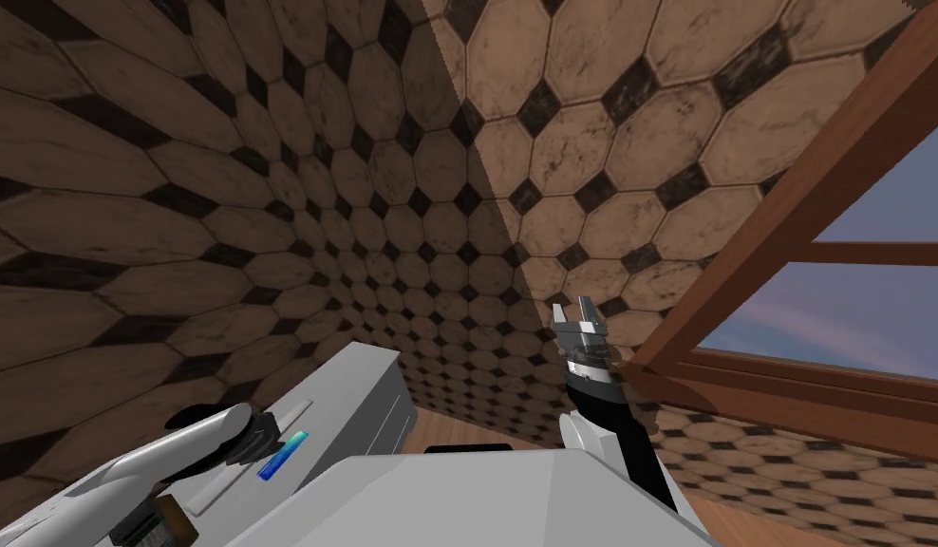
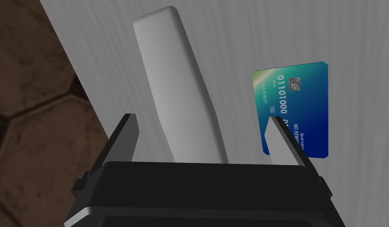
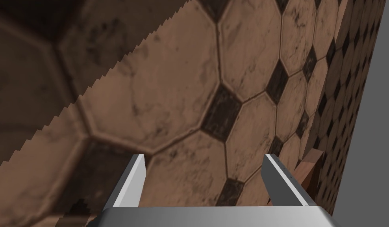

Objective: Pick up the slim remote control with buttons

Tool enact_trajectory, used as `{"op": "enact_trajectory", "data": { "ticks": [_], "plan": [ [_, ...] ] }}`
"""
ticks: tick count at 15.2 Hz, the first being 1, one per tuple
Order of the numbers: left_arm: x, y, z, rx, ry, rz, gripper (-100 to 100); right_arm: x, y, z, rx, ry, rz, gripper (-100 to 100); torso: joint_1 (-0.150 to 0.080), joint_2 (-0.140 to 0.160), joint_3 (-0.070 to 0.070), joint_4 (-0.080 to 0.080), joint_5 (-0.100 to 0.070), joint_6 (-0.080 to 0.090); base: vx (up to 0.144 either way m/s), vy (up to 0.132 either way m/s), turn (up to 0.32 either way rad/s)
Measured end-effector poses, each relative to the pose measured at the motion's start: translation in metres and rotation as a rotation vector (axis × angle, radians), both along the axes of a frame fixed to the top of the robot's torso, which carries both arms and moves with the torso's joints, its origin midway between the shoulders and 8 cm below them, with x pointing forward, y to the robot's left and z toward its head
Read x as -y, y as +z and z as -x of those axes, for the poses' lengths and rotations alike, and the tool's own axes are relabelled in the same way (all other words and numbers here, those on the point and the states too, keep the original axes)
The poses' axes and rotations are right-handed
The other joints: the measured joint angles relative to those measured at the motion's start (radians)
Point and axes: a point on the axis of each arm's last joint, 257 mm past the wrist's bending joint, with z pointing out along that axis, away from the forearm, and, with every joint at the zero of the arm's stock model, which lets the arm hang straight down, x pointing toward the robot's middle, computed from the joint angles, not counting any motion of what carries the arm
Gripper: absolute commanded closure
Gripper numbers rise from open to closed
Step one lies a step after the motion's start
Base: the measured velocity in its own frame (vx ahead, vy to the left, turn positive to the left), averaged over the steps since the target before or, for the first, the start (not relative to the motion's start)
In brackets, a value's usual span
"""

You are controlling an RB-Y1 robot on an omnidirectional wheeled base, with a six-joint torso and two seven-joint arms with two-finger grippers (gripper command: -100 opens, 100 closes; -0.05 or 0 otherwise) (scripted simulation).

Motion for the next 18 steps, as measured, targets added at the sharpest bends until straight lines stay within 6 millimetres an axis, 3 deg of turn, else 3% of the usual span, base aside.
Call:
{"op": "enact_trajectory", "data": {
  "ticks": [9,18],
  "plan": [
    [-0.011,-0.001,0.063,-0.097,0.238,0.157,-100,0.000,0.000,0.000,0.000,0.000,0.000,0,0.003,0.000,0.000,0.000,0.001,0.000,0.008,0.056,-0.153],
    [0.007,-0.007,0.115,-0.175,0.436,0.310,-100,0.000,0.000,0.000,0.000,0.000,0.000,0,0.003,0.001,0.000,0.000,0.001,-0.001,0.000,0.073,-0.095]
  ]
}}
